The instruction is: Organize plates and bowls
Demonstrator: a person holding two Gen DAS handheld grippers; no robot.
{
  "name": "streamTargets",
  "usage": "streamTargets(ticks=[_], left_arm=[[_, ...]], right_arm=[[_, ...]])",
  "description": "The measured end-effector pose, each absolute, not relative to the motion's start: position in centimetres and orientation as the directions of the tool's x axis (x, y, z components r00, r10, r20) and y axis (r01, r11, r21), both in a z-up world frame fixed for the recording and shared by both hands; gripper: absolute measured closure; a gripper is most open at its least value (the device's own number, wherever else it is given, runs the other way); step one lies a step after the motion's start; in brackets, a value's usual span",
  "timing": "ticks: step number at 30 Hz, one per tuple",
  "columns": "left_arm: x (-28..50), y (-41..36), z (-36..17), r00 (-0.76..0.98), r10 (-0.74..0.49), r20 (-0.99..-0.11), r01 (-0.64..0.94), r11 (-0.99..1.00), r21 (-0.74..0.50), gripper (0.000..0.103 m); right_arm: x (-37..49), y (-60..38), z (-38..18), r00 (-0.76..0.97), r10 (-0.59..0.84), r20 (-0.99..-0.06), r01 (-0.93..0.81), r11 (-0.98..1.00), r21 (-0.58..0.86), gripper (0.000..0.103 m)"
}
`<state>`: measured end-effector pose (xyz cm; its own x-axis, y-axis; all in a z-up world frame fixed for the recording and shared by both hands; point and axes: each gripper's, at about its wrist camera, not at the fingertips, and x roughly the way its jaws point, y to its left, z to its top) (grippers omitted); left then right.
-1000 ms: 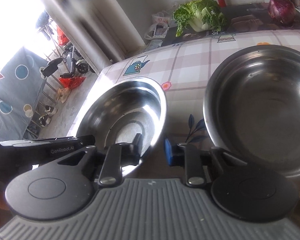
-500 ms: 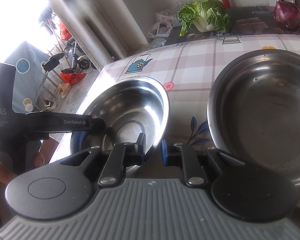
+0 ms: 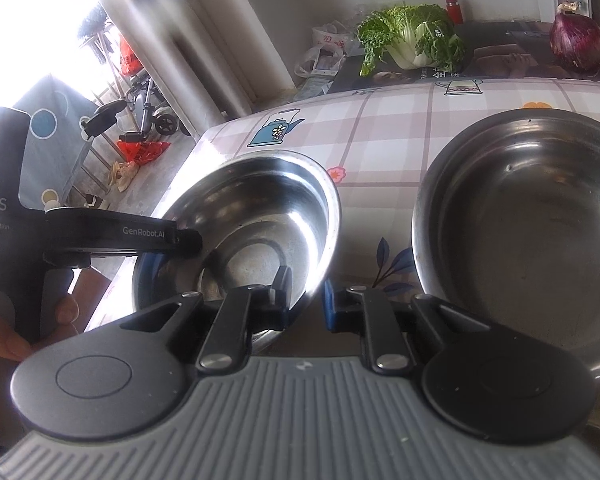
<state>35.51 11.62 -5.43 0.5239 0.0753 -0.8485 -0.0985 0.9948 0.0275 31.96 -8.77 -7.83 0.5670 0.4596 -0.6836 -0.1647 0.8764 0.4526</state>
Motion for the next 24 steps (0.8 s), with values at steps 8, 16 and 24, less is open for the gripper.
streamTargets(ticks=[8,16,24], left_arm=[[35.0,11.8,-4.4,0.539,0.07,-0.839,-0.103,0.995,0.017,0.076],[34.4,12.2,-3.2,0.551,0.071,-0.831,-0.111,0.994,0.011,0.077],[33.6,12.1,-1.7,0.572,0.064,-0.818,-0.107,0.994,0.003,0.077]], right_arm=[[31.7,-9.1,-7.0,0.577,0.468,-0.669,-0.179,0.872,0.456,0.088],[31.3,-9.1,-6.0,0.586,0.479,-0.654,-0.195,0.866,0.46,0.088],[30.8,-9.3,-4.8,0.599,0.488,-0.635,-0.205,0.86,0.467,0.088]])
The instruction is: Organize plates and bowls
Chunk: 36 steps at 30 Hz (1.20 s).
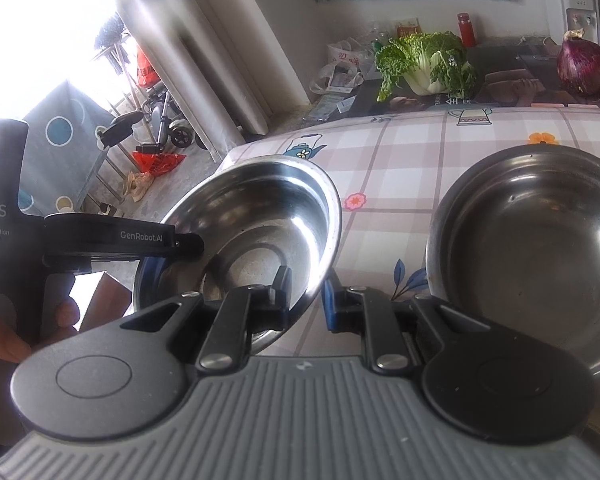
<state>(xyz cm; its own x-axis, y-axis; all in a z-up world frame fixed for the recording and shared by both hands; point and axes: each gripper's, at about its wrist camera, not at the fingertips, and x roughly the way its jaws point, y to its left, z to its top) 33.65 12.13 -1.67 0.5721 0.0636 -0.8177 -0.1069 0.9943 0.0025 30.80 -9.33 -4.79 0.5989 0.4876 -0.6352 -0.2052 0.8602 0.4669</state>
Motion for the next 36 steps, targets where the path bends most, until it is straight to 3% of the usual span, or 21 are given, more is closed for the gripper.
streamTargets(ticks=[19,36], left_arm=[[33.2,4.3,2.1,0.622,-0.038,-0.782,0.016,0.999,-0.037,0.077],[34.6,-5.9,-1.7,0.549,-0.142,-0.824,0.157,0.985,-0.066,0.076]], right_arm=[[27.2,-17.0,-1.6,0.691,0.441,-0.573,-0.125,0.853,0.507,0.087],[24.5,-27.3,-4.4,0.72,0.3,-0.625,0.065,0.868,0.492,0.085]])
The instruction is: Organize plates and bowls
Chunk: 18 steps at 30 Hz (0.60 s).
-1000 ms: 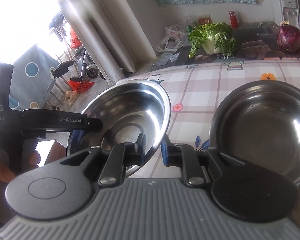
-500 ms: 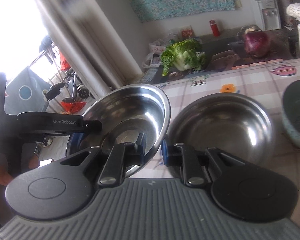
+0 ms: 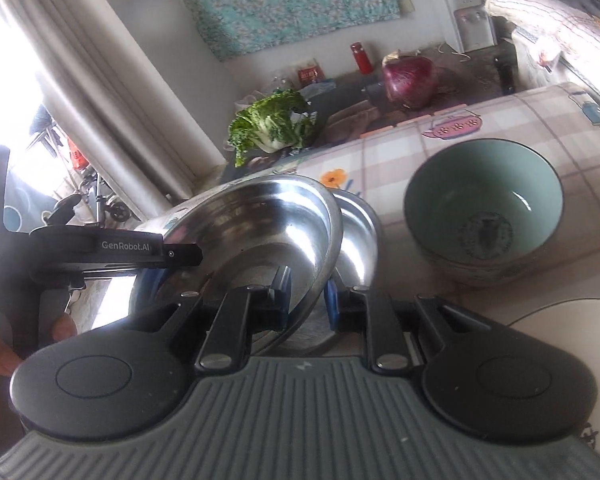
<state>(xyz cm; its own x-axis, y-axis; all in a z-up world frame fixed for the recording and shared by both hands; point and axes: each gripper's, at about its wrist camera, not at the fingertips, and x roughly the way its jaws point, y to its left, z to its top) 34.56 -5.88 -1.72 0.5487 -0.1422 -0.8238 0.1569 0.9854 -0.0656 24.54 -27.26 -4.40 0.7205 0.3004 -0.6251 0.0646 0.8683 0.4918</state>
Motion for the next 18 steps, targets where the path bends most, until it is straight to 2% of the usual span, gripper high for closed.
streamTargets(ticks=[12,18], left_arm=[[35.1,-6.6,-3.2,0.523,-0.124,-0.843,0.165,0.985,-0.043,0.076],[34.7,-6.6,-3.1,0.527,-0.129,-0.84,0.177,0.983,-0.04,0.076]], right_arm=[[25.6,-27.9,-5.8,0.705,0.296,-0.645,0.082,0.869,0.488,0.084],[25.6,-27.6,-5.4,0.712,0.28,-0.645,0.078,0.88,0.468,0.072]])
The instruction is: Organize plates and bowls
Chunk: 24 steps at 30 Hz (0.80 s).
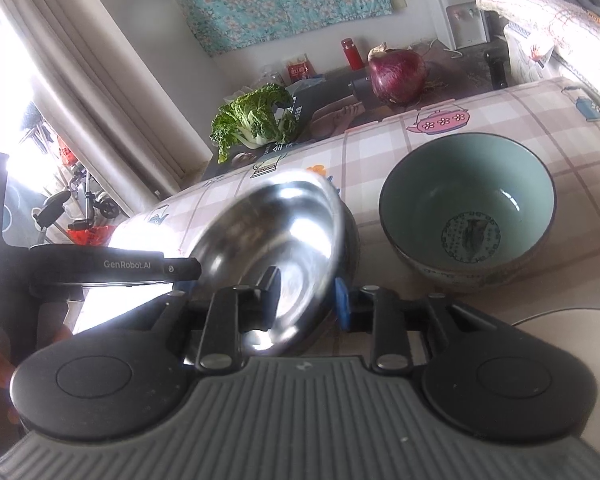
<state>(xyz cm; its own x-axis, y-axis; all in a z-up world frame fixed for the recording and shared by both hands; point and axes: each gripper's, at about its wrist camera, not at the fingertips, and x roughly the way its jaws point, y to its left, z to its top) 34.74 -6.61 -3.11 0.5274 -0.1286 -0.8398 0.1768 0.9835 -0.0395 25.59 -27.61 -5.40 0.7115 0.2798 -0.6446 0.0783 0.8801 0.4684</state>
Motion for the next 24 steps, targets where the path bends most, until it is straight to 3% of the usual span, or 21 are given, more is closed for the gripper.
streamTargets(ticks=[4,14,19,24], left_arm=[[34.2,-6.5,-2.6,0.541,-0.142,-0.829,0.188,0.981,-0.045,0.074],[32.6,-6.2,-1.3,0.565,-0.167,-0.808,0.223,0.974,-0.045,0.051],[31.4,-6.4,-0.6,0.571,-0.186,-0.8,0.248,0.968,-0.048,0.045],[29.8,-7.2,0.1,0.579,-0.213,-0.787,0.287,0.957,-0.048,0.041]], right_arm=[[25.4,-27.6,-5.4,0.717,0.275,-0.64,0.078,0.881,0.466,0.051],[24.5,-28.3,-5.1,0.735,0.272,-0.621,0.089,0.869,0.486,0.051],[23.6,-28.5,-4.6,0.744,0.279,-0.607,0.083,0.863,0.499,0.051],[22.0,-29.4,-3.9,0.76,0.27,-0.591,0.096,0.853,0.513,0.041]])
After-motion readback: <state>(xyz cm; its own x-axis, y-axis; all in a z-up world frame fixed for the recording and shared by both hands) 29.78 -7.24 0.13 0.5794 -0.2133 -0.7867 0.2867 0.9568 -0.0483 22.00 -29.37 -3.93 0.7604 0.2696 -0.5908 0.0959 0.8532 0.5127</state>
